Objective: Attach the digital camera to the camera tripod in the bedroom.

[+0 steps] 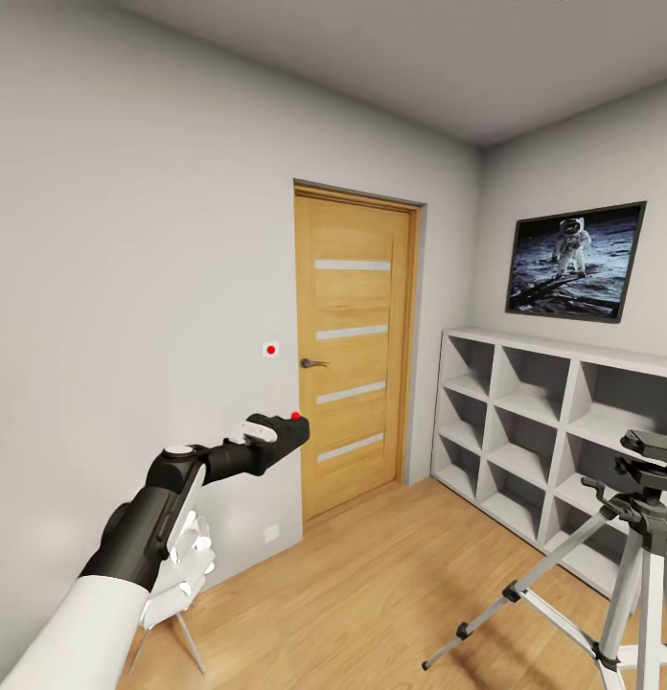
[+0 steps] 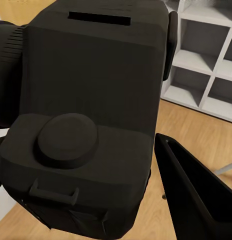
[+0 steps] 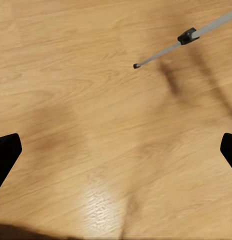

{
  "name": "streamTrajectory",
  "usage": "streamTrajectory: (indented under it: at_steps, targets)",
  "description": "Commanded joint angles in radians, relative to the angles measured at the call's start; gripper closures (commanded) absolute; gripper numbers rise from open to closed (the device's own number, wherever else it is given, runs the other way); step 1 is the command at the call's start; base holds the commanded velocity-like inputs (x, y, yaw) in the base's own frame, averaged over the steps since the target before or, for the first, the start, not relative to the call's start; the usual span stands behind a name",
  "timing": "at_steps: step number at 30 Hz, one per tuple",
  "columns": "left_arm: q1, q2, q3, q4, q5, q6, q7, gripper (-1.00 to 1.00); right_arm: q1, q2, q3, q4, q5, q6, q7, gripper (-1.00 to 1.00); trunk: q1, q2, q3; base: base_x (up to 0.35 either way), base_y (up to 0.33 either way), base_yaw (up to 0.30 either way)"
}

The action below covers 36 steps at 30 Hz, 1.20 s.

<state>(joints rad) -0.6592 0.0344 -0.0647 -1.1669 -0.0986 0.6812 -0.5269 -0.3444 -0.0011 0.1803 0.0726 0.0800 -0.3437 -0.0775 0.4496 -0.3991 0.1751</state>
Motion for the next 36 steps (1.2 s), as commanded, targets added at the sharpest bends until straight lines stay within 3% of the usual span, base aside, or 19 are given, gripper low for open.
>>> streamTrajectory:
  at_steps: [1,9,17,21,23,28,33,36]
  targets:
    - [0.000,0.000,0.000,-0.001,-0.010,0.000,-0.010,1.00,-0.001,0.001,0.004,0.004,0.009,-0.004,-0.009,-1.00,0.000,-0.001,0.000,0.000,0.000,0.000]
    - [0.000,0.001,0.000,0.000,-0.010,0.000,-0.009,1.00,-0.001,0.003,0.007,0.004,0.010,-0.005,-0.016,-1.00,0.000,-0.001,0.000,0.000,0.000,0.000]
    - [0.000,0.019,0.004,0.005,-0.010,-0.001,-0.008,1.00,0.003,-0.007,0.006,0.005,0.008,-0.002,-0.020,-1.00,0.000,-0.001,0.000,0.000,0.000,0.000]
    - [0.000,0.023,0.003,0.010,-0.010,0.001,-0.007,1.00,0.052,-0.030,0.005,0.007,0.007,0.018,-0.037,-1.00,0.000,-0.001,0.000,0.000,0.000,0.000]
    - [0.000,0.024,0.000,0.010,-0.010,-0.001,-0.007,1.00,0.132,-0.040,0.005,0.007,0.007,0.034,-0.040,-1.00,0.000,-0.001,0.000,0.000,0.000,0.000]
    - [0.000,0.026,-0.002,0.008,-0.010,-0.015,-0.011,1.00,0.228,-0.043,0.005,0.007,0.007,0.039,-0.037,-1.00,0.000,-0.001,0.000,0.000,0.000,0.000]
    - [0.000,0.026,-0.003,0.009,-0.010,-0.044,-0.010,1.00,0.256,-0.042,0.004,0.007,0.006,0.040,-0.011,-1.00,0.000,-0.001,0.000,0.000,0.000,0.000]
    - [0.000,0.027,-0.004,0.011,-0.010,-0.047,-0.008,1.00,0.258,-0.042,0.004,0.007,0.006,0.040,0.043,-1.00,0.000,-0.001,0.000,0.000,0.000,0.000]
